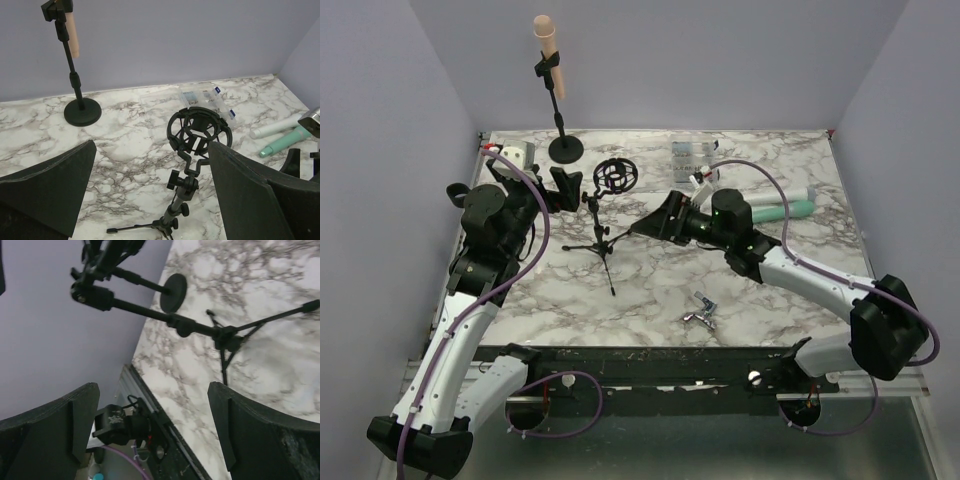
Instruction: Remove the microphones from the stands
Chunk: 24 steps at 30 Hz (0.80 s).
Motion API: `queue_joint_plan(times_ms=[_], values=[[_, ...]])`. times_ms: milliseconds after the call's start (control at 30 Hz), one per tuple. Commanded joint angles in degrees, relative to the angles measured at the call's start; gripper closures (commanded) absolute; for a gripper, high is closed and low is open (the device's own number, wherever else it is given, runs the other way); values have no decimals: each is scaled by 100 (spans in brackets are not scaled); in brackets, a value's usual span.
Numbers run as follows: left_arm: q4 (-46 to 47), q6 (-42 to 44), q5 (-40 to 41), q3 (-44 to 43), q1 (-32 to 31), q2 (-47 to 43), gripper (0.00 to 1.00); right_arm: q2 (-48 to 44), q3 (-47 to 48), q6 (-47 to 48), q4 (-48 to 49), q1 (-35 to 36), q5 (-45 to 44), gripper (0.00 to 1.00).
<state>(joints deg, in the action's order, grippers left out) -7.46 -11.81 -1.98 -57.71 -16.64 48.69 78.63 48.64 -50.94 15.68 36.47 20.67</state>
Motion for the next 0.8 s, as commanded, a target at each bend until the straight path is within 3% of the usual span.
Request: queue_joint_plan(times_ms=[0,233,367,500,700,767], values=[[2,-18,73,-29,-58,1,1,231,352,-569,866,509,-242,3],[-12,-16,78,-47,-75,-12,2,789,578,-774,1263,764,-469,13],[-9,3,107,-38,-93,-34,1,1450,591,-775,1951,752,152,15],[-17,3,89,-45,-112,-52,2,2288,1043,-871,2181,650,1353,15],[-9,4,45,-47,-120,-60,2,3359,891,-2149,4249,518,1941,15],[-14,4,40,-55,-120,-46,1,3673,1011,-2331,4323,453,2049,24]])
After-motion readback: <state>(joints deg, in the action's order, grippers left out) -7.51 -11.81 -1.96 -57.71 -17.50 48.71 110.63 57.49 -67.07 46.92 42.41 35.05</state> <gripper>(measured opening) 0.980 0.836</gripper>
